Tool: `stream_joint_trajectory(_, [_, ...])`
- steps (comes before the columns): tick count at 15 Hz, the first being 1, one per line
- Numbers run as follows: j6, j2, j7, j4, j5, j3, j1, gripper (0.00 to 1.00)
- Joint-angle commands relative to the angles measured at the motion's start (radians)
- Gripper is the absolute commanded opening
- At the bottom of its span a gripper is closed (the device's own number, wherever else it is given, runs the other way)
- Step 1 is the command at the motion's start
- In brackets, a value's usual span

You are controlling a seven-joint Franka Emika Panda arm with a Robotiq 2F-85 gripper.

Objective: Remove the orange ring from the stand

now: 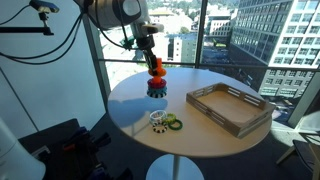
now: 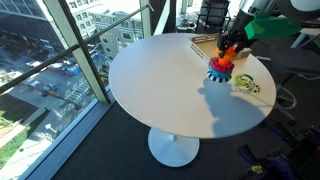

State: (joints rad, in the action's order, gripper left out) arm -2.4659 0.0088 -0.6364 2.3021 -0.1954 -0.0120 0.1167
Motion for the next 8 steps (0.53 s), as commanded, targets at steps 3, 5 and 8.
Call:
stream_joint_trajectory(3, [0.027, -0.011, 0.015, -0.009, 0.023, -0.018, -0.024, 0.33])
stream_joint_trajectory(5, [0.028, -0.009, 0.015, -0.01, 0.023, -0.019, -0.026, 0.35])
stream_joint_trajectory(8, [0.028, -0.009, 0.016, -0.01, 0.023, -0.021, -0.028, 0.44])
